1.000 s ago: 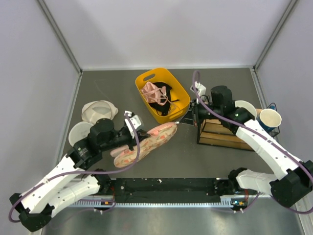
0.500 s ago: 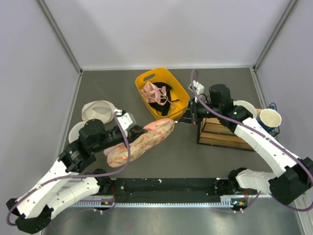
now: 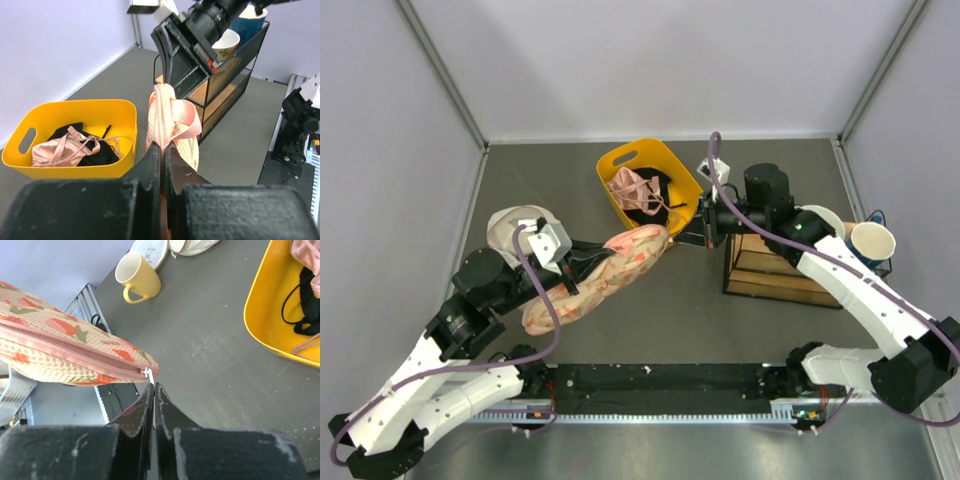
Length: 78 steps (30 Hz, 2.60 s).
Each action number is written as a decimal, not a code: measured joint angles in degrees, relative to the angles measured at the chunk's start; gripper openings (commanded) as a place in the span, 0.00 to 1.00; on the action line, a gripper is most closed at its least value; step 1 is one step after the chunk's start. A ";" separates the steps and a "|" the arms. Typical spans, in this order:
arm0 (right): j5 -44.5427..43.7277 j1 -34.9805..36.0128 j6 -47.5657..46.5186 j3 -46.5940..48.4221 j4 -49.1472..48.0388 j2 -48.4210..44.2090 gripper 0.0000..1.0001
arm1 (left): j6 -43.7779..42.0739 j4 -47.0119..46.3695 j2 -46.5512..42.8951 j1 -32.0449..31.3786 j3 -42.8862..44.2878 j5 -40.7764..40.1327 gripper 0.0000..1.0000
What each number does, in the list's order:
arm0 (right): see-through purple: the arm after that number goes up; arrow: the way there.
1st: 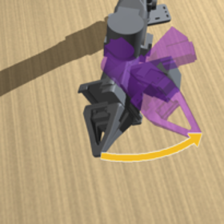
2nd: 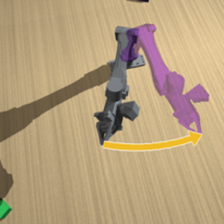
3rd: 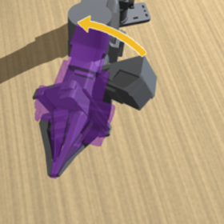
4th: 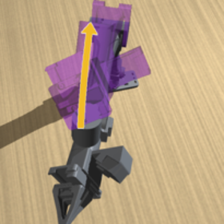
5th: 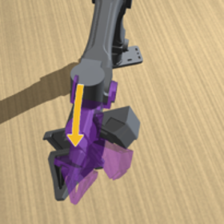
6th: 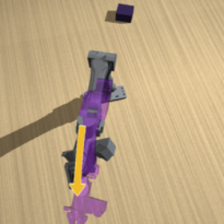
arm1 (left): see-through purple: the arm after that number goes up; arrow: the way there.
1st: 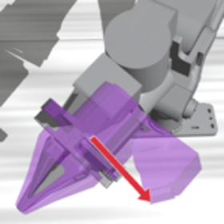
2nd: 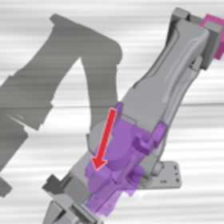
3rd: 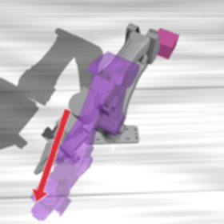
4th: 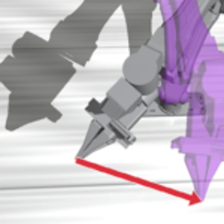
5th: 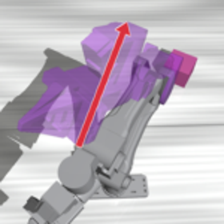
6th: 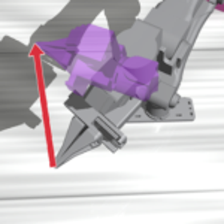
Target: Unzip the laundry bag and remove the bra
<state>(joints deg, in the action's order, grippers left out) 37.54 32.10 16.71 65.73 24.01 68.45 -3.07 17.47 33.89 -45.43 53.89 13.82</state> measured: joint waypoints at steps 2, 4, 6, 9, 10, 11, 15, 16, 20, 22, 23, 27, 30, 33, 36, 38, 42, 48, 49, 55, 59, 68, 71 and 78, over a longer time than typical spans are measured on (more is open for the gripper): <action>0.04 0.92 0.02 0.02 -0.85 0.76 0.00 | 0.50 -1.29 -0.02 -0.02 0.00 -0.07 0.00; 0.02 1.92 0.04 0.02 -1.36 1.81 0.00 | 0.94 -2.10 -0.02 -0.02 0.00 -0.48 0.00; 0.00 2.69 0.04 0.02 -1.79 2.69 0.00 | 1.25 -2.49 -0.35 -0.02 0.00 -1.36 0.00; -0.02 3.19 0.04 0.02 -1.90 3.37 0.00 | 1.44 -2.60 -0.81 -0.02 0.00 -2.54 0.00; -0.07 3.30 0.02 0.02 -1.92 3.39 0.00 | 1.46 -2.62 -1.09 -0.02 0.00 -2.97 0.00; -0.07 3.32 0.02 0.02 -2.05 3.37 0.00 | 1.46 -2.60 -1.38 -0.02 0.00 -3.37 0.00; 0.07 3.43 0.02 0.02 -2.56 3.37 0.00 | 1.46 -2.67 -2.60 -0.02 0.00 -5.03 0.00; 0.09 3.43 0.02 0.02 -2.62 3.37 0.00 | 1.44 -2.73 -2.69 -0.02 0.00 -5.44 0.00; 0.07 3.93 0.00 0.00 -2.99 3.32 0.00 | 1.42 -2.82 -3.41 -0.02 0.00 -6.78 0.00; -0.20 4.17 -0.04 -0.07 -3.04 3.19 0.00 | 1.42 -2.78 -3.72 -0.02 0.00 -7.63 0.00; -0.35 4.17 -0.11 -0.07 -3.06 3.10 0.00 | 1.40 -2.73 -4.02 -0.02 0.00 -8.07 0.00; -2.56 4.26 -0.24 -0.07 -2.82 2.43 0.63 | 1.38 -2.73 -4.63 -0.02 -0.50 -10.01 0.00; -5.46 4.26 -1.03 0.02 -0.57 2.19 0.97 | 1.53 -3.80 -4.85 -0.02 -1.09 -10.95 0.00; -8.94 4.26 -2.25 0.42 1.92 2.01 0.99 | 2.40 -4.72 -3.74 0.00 -2.73 -10.64 0.00; -14.05 4.26 -3.37 1.09 4.09 0.52 0.99 | 3.02 -5.09 -1.44 0.00 -6.05 -8.39 0.00; -17.51 4.26 -4.17 1.49 5.09 -1.16 0.99 | 3.04 -5.05 0.46 0.00 -8.28 -6.40 0.00; -23.82 4.26 -5.16 2.62 5.77 -4.46 0.99 | 2.84 -3.41 4.72 0.00 -11.96 -3.78 0.00; -31.10 4.26 -5.64 2.71 5.77 -8.09 0.99 | 2.01 -2.49 9.14 -1.05 -12.92 -3.30 0.00; -31.98 4.26 -5.64 2.71 5.79 -8.44 0.99 | 1.88 -2.62 9.66 -1.79 -12.92 -3.74 0.00; -35.01 4.26 -5.14 2.47 5.95 -9.60 0.99 | 3.82 -6.73 15.89 -7.02 -13.16 -5.77 0.12; -35.80 4.28 -4.63 1.36 5.92 -9.99 0.99 | 7.93 -9.73 20.98 -8.37 -13.51 -5.29 0.73; -36.20 4.28 -4.50 0.61 6.38 -10.16 0.99 | 9.99 -5.79 22.69 -8.52 -11.30 -5.86 0.80; -36.15 4.28 -4.48 0.44 6.34 -10.23 0.99 | 9.81 -3.72 19.93 -8.52 -11.28 -6.05 0.79; -35.69 4.28 -4.07 -0.26 6.49 -10.27 0.99 | 10.69 0.83 15.30 -11.13 -11.58 -5.75 0.72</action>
<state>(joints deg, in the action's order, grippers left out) 1.85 36.38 12.64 65.47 30.50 58.17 7.62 18.31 49.19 -56.55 42.30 8.08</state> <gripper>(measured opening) 0.990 0.746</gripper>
